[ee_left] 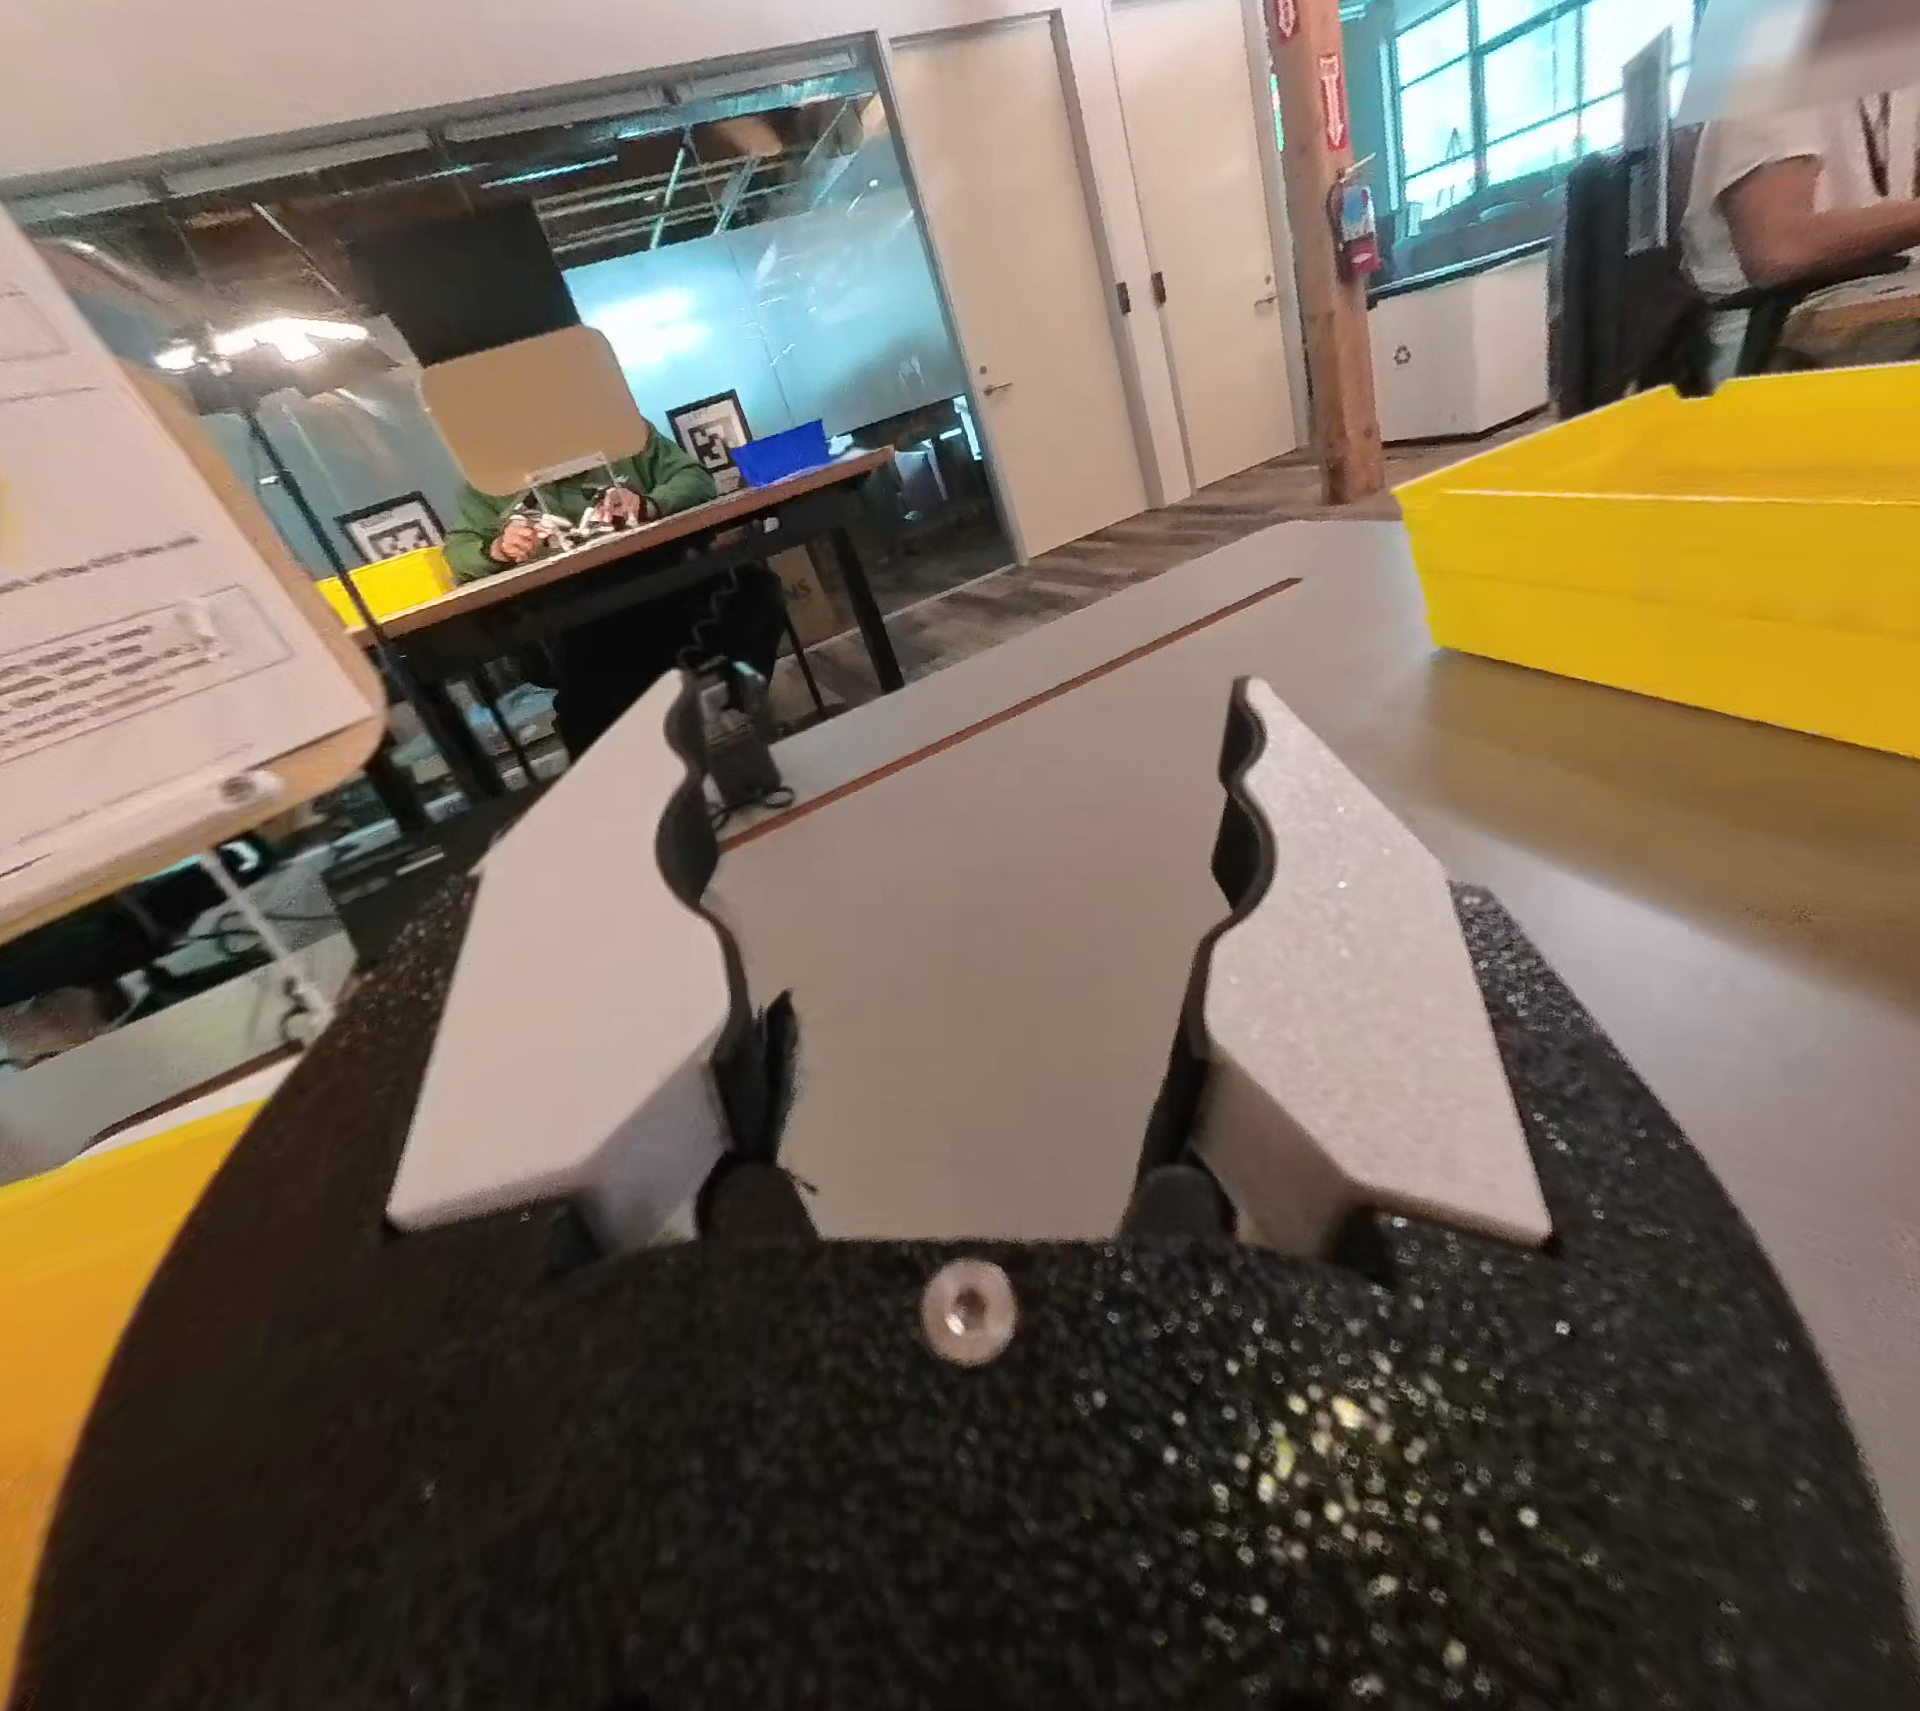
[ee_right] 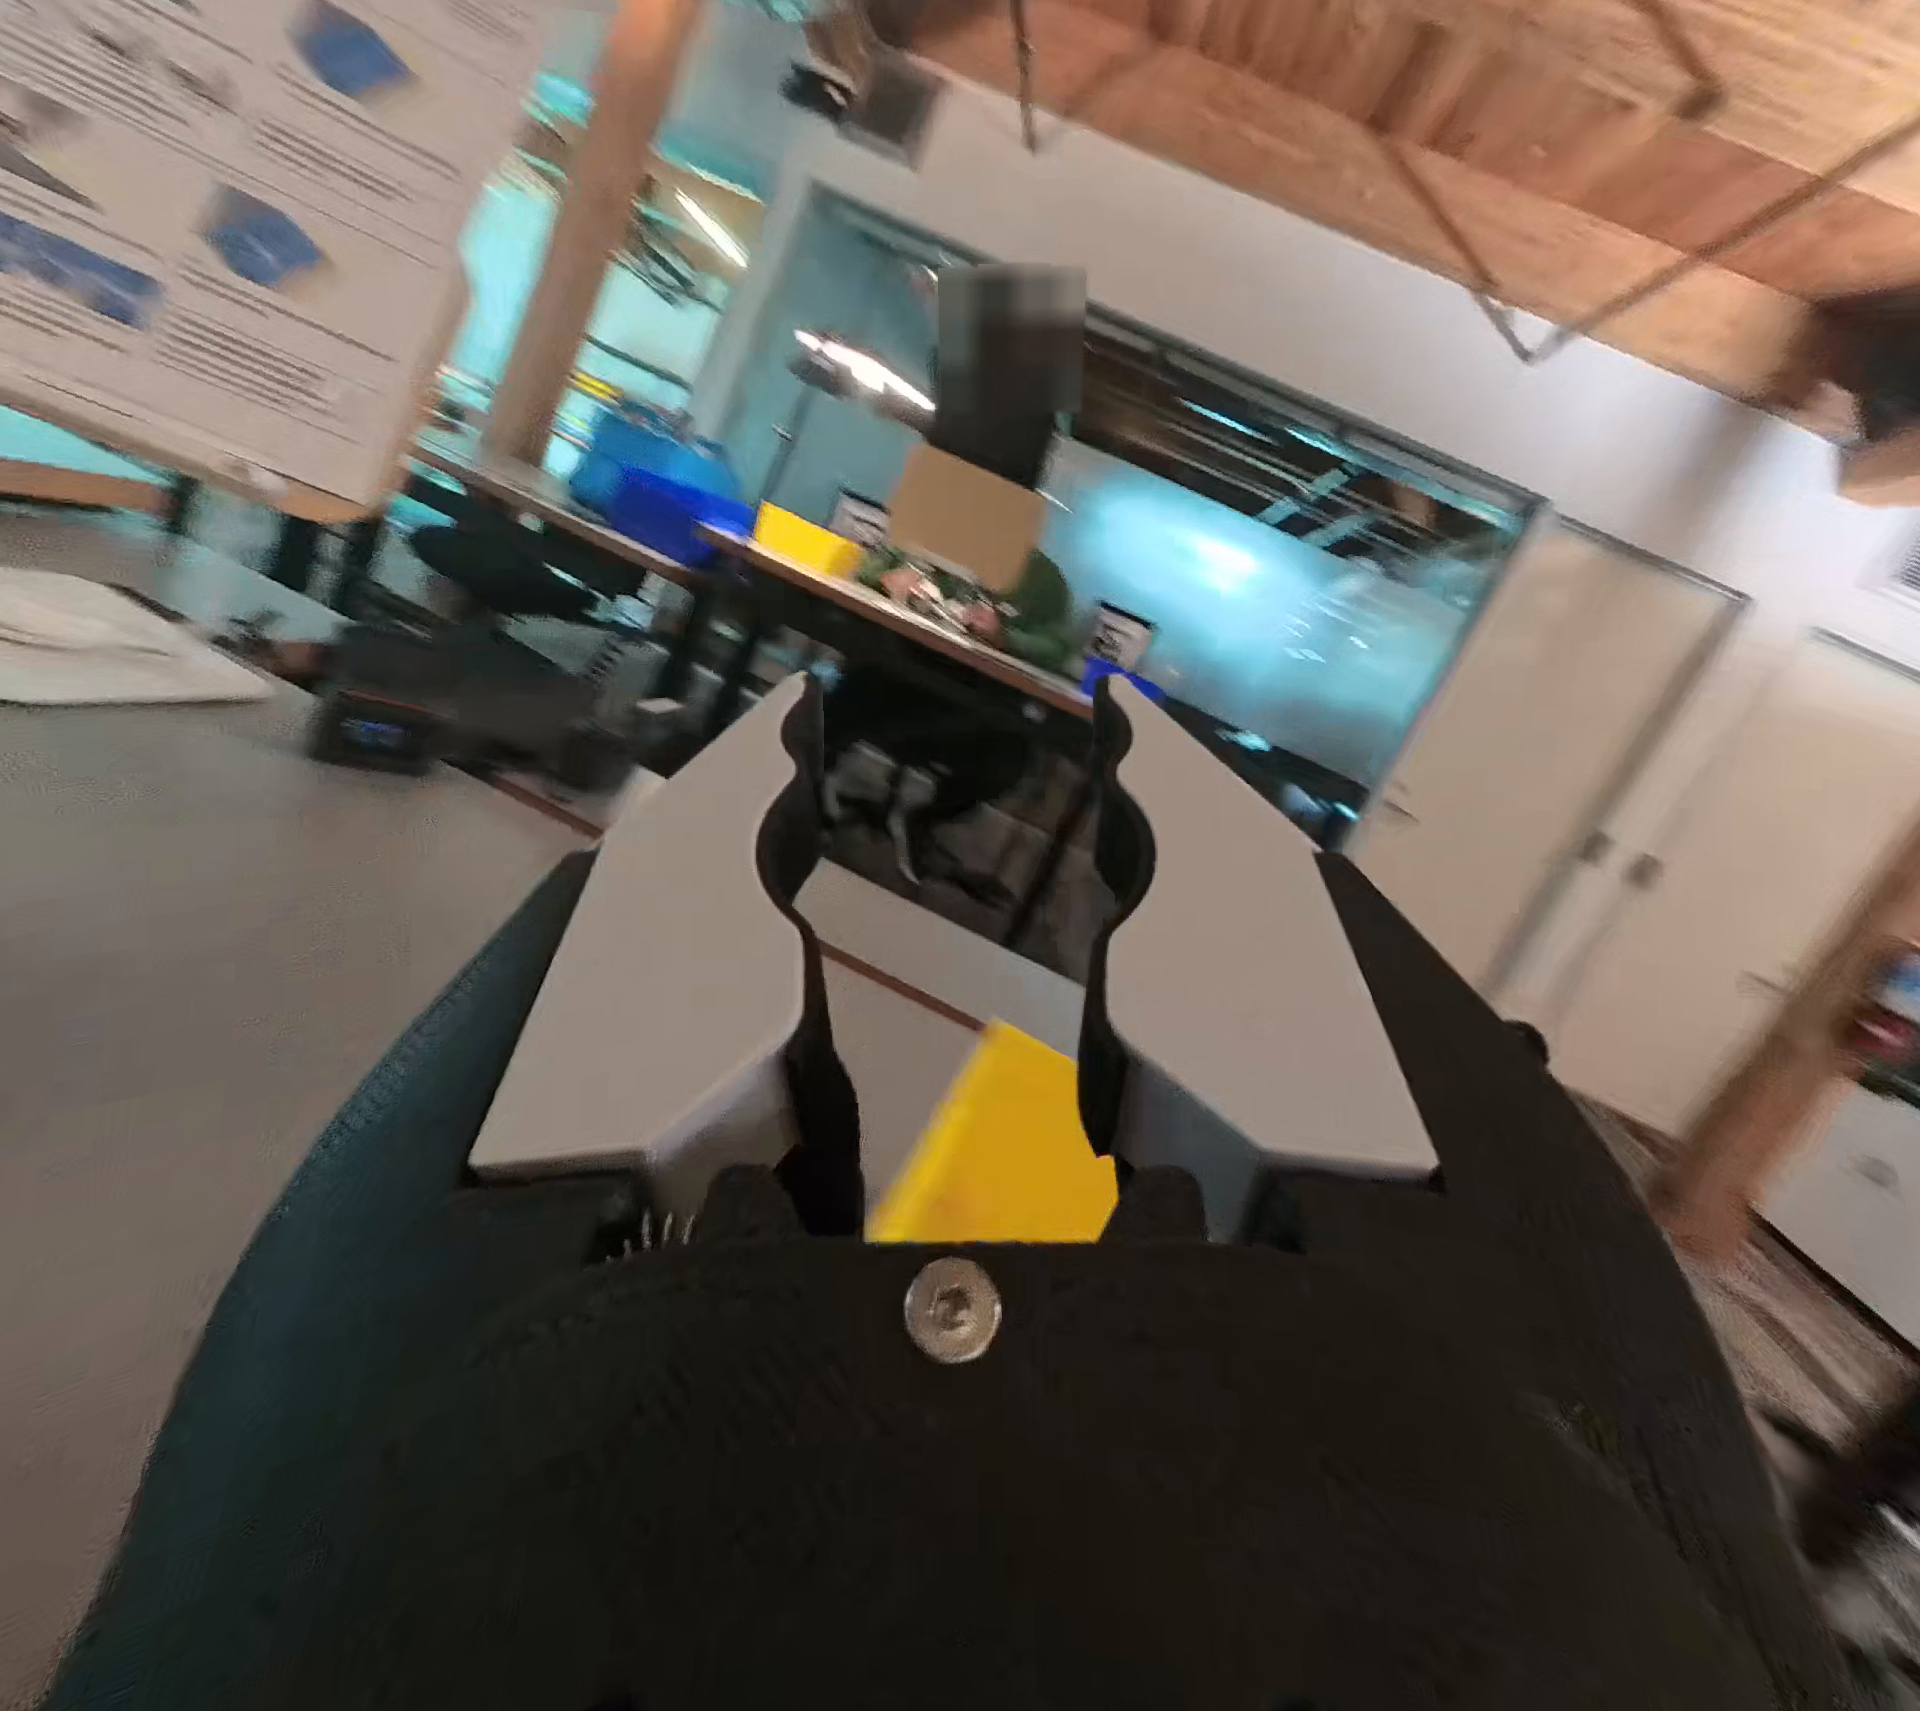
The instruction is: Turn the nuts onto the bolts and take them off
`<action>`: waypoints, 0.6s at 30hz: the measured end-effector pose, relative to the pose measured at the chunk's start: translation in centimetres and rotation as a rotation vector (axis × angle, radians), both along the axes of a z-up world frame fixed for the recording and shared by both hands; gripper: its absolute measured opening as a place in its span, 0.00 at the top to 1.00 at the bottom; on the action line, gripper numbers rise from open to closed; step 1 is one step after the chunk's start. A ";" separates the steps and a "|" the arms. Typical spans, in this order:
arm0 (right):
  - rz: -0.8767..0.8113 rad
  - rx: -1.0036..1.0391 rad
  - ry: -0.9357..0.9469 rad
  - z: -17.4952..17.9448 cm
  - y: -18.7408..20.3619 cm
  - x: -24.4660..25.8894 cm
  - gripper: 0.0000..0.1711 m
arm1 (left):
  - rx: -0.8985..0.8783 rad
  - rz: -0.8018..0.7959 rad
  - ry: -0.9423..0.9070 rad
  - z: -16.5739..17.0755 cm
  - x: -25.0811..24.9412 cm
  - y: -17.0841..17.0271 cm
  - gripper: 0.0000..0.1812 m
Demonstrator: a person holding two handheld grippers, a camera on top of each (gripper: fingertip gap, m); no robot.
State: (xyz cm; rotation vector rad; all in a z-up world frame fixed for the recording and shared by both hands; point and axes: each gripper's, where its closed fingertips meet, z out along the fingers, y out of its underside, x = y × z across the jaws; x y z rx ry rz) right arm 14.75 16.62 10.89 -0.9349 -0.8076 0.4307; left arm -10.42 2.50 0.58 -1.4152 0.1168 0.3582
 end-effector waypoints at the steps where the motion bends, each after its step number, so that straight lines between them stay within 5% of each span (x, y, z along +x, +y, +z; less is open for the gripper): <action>1: -0.054 -0.018 -0.006 0.2 1.3 2.3 0.69 | -0.015 0.027 0.008 0.3 -0.3 -1.4 0.46; 5: -0.192 -0.223 -0.043 -2.1 6.8 9.9 0.66 | -0.073 0.193 0.129 0.9 -2.0 -7.0 0.39; 12: -0.449 -0.743 -0.302 -15.0 13.9 17.9 0.60 | -0.435 0.507 0.111 -3.5 -9.1 -15.2 0.36; 18: -0.441 -0.919 -0.325 -19.0 14.8 18.3 0.61 | -0.566 0.555 -0.103 -6.9 -12.2 -18.8 0.59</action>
